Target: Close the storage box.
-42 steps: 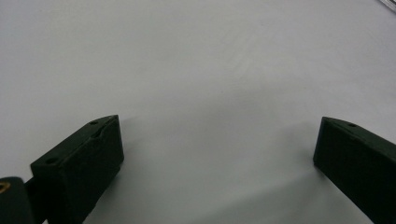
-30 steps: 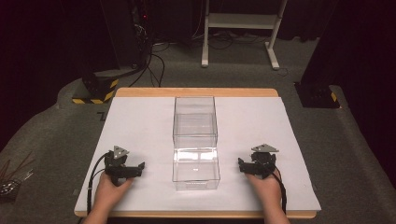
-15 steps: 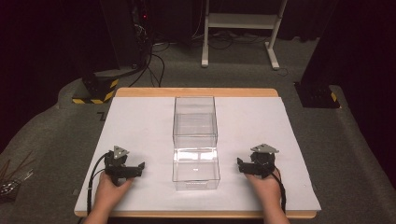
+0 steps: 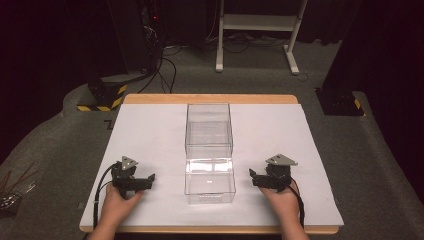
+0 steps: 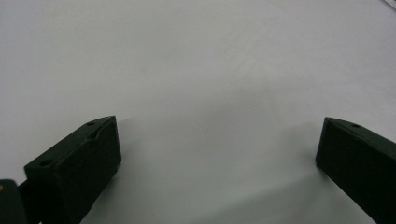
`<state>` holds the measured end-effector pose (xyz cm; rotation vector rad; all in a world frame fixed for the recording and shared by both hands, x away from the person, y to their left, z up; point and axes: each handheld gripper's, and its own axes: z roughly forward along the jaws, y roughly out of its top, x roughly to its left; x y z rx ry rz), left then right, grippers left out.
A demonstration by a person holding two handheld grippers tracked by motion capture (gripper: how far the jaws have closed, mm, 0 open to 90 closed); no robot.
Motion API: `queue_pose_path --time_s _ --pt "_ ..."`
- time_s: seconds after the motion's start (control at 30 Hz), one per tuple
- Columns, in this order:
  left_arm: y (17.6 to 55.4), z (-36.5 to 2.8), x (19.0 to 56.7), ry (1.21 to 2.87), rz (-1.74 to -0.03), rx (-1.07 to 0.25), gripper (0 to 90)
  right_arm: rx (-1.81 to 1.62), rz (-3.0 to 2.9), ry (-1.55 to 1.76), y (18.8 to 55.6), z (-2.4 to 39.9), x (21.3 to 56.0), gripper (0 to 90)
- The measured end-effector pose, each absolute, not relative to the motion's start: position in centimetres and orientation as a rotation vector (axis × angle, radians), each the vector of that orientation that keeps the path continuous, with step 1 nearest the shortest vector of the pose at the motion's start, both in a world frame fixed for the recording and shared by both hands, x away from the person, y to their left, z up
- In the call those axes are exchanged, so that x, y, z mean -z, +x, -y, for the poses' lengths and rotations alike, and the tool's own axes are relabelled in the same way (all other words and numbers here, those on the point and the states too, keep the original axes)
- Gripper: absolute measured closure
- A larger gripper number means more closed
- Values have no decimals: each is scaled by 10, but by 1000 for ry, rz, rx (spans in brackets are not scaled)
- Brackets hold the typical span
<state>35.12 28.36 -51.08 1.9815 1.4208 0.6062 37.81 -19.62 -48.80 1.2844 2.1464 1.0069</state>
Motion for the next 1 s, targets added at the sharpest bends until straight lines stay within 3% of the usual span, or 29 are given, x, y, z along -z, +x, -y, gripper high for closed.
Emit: queue_pose_path --time_s 1.0 --pt "351 -284 511 1981 -1422 -605 3 -1168 -2139 1165 357 186 476 110"
